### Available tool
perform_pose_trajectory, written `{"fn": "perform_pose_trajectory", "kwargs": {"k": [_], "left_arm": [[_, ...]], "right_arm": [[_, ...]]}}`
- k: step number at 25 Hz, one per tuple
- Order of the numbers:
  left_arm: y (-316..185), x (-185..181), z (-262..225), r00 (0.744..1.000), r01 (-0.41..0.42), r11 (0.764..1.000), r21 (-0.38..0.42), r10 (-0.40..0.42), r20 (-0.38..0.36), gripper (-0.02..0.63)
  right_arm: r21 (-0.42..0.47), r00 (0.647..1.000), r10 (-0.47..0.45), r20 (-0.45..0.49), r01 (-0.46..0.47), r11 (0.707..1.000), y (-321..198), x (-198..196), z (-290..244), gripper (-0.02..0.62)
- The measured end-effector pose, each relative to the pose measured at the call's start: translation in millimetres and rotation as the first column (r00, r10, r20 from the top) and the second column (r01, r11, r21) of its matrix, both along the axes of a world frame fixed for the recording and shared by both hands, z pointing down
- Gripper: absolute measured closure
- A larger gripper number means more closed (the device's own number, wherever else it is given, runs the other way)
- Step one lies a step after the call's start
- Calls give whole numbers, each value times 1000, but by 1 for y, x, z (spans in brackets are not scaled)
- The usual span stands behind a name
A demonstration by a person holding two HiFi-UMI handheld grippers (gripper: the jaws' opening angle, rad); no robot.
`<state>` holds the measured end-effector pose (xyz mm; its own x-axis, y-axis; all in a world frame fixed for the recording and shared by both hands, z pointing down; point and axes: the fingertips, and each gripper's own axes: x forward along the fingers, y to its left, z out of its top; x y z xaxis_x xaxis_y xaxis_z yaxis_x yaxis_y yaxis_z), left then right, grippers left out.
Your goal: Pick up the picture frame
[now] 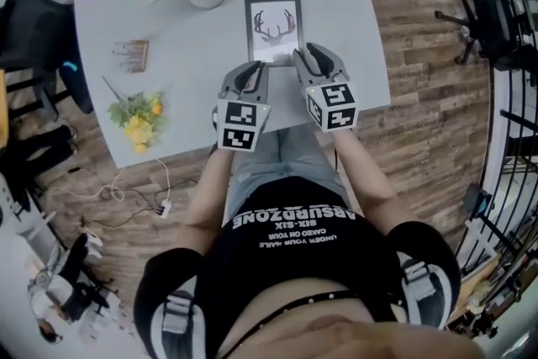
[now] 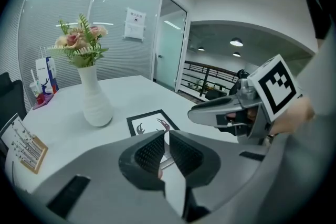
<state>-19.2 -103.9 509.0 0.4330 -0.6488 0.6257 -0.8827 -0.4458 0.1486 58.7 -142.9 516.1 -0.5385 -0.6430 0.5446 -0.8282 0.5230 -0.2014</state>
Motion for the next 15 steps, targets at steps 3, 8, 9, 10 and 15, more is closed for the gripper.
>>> {"fn": "perform_pose_trajectory", "kwargs": {"k": [3, 8, 9, 10, 15], "left_arm": [[-9, -7, 8, 999, 43, 999, -9, -43, -16, 583], [-21, -12, 28, 998, 57, 997, -54, -58, -28, 486], [-24, -13, 33, 998, 60, 996, -63, -63, -32, 485], [-27, -15, 38, 997, 65, 995, -69, -67, -30, 485], [-40, -24, 61, 995, 103, 990, -101, -104, -9, 485]], "right_arm": [[-13, 1000, 19, -13, -20, 1000, -6, 1, 9, 474], [-52, 999, 38, -36, -40, 998, -9, 1, 32, 476], [-58, 998, 43, -41, -45, 997, -11, 2, 36, 476], [-64, 998, 47, -46, -50, 997, -13, 2, 42, 476], [-95, 995, 60, -76, -67, 993, -25, 2, 65, 476]]}}
